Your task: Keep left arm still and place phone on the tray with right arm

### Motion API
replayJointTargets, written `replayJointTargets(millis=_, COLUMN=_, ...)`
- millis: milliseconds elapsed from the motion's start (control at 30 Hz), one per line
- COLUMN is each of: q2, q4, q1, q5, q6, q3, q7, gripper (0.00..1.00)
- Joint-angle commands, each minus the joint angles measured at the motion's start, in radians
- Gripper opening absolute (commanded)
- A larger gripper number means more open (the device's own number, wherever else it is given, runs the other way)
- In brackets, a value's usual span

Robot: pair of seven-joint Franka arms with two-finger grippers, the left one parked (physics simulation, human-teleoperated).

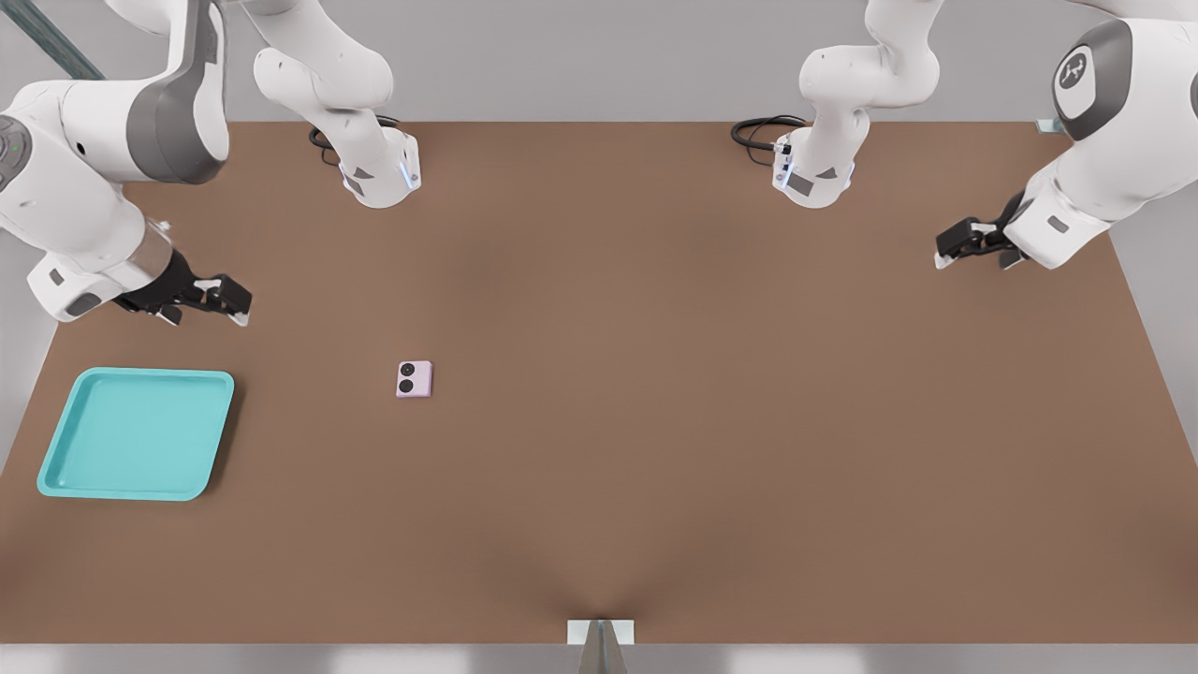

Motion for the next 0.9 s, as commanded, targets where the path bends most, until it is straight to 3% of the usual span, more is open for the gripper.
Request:
replayJointTargets(millis=0, q2=-0.001, q4=-0.001, q1=0.008, q5=0.005, q6=0.028, q3=0.001, q7=-0.030, gripper=1.00)
replayJointTargets(millis=133, q2=0.006, q4=-0.097, q1=0.022, q5=0.006, q6=0.123, q3=0.022, q7=-0.016, gripper=1.00)
replayJointTargets(millis=200, q2=0.022, q4=-0.266, q1=0.022, q5=0.009, q6=0.311, q3=0.102, q7=0.039, gripper=1.00)
replayJointTargets(millis=333, q2=0.120, q4=-0.406, q1=0.044, q5=-0.023, q6=0.491, q3=0.221, q7=0.269, gripper=1.00)
replayJointTargets(millis=633, q2=0.367, q4=-0.435, q1=0.051, q5=-0.043, q6=0.680, q3=0.235, q7=0.389, gripper=1.00)
replayJointTargets(millis=767, q2=0.359, q4=-0.618, q1=0.005, q5=-0.043, q6=0.894, q3=0.235, q7=0.388, gripper=1.00)
replayJointTargets(millis=867, q2=0.393, q4=-0.639, q1=0.005, q5=-0.044, q6=0.928, q3=0.235, q7=0.388, gripper=1.00)
